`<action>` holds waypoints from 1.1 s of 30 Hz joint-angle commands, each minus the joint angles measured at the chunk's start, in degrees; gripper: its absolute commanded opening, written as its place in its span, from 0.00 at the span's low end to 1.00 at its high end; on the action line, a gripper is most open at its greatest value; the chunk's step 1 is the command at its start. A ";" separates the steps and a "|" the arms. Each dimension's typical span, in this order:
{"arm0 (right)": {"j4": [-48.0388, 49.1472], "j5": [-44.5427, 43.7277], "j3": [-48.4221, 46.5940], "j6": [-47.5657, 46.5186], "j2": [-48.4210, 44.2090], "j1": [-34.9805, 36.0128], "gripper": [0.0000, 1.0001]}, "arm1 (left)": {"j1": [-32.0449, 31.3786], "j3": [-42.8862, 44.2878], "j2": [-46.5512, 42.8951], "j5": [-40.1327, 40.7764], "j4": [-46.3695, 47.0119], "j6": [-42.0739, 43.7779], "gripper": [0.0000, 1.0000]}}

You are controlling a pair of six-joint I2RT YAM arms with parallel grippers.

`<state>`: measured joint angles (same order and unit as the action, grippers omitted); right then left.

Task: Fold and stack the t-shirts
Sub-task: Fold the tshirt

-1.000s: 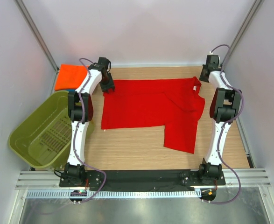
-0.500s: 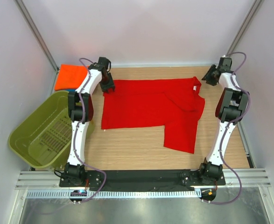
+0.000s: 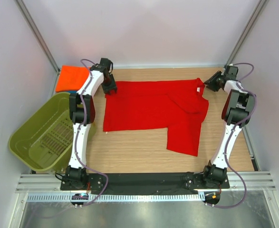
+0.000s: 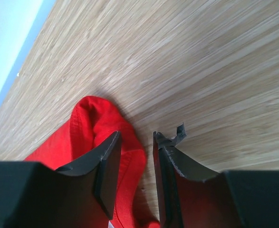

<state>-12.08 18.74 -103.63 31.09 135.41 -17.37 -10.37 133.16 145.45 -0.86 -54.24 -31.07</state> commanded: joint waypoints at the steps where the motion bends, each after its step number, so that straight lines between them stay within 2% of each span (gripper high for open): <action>1: 2.75 2.87 1.15 2.65 0.81 0.14 0.40 | 0.97 0.34 2.47 2.80 -0.96 0.83 0.42; 9: 6.62 4.72 5.28 3.62 -0.77 -0.04 0.42 | 0.97 0.52 2.21 3.15 -0.78 0.83 0.42; 12: 6.89 5.08 4.58 3.80 0.46 -0.04 0.33 | 0.97 0.52 2.12 3.24 -0.78 0.84 0.42; 14: 6.72 4.73 2.14 2.75 1.60 -0.04 0.10 | 0.97 0.34 2.03 3.59 -1.04 0.92 0.42; 15: 7.06 4.72 2.12 2.75 1.87 -0.04 0.10 | 0.97 0.34 2.03 3.76 -1.05 0.92 0.42; 16: 7.50 4.64 0.64 1.79 2.39 -0.04 0.02 | 0.88 0.17 2.03 3.85 -1.05 0.92 0.42; 20: 11.72 4.64 -2.09 0.47 3.54 -0.04 0.01 | 0.88 -0.10 2.47 4.20 -1.13 0.92 0.42; 33: 12.44 4.64 -11.22 -5.24 8.46 -0.04 0.01 | 0.88 -1.77 1.95 7.01 -1.13 1.54 0.42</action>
<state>-2.39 24.16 -110.21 28.91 142.82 -17.28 -10.39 133.05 145.45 0.82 -54.02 -31.07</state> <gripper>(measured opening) 0.040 0.415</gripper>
